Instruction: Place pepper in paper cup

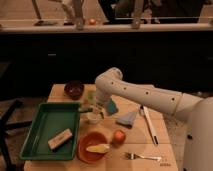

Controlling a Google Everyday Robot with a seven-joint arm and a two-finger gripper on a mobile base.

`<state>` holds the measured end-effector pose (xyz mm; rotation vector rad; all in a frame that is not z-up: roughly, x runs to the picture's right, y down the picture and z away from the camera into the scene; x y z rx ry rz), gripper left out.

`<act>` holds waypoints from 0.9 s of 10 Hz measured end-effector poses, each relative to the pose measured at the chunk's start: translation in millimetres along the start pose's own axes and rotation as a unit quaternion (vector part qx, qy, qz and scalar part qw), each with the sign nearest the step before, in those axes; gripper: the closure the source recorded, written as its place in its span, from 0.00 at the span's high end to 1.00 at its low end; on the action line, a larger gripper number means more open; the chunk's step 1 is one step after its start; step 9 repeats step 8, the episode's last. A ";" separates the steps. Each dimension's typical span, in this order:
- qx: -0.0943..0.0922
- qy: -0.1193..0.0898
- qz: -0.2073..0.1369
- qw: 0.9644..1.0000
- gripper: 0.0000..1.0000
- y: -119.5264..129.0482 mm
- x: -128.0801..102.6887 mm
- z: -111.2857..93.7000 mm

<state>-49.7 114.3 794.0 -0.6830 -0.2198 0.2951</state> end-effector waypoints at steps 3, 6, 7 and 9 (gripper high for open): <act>0.000 0.000 0.000 1.000 0.72 0.1 0.0 0.2; 0.000 0.000 0.000 1.000 0.80 0.2 -0.3 0.3; 0.000 0.000 0.000 1.000 0.80 0.2 -0.3 0.5; 0.000 0.000 0.000 1.000 0.80 0.2 -0.3 0.5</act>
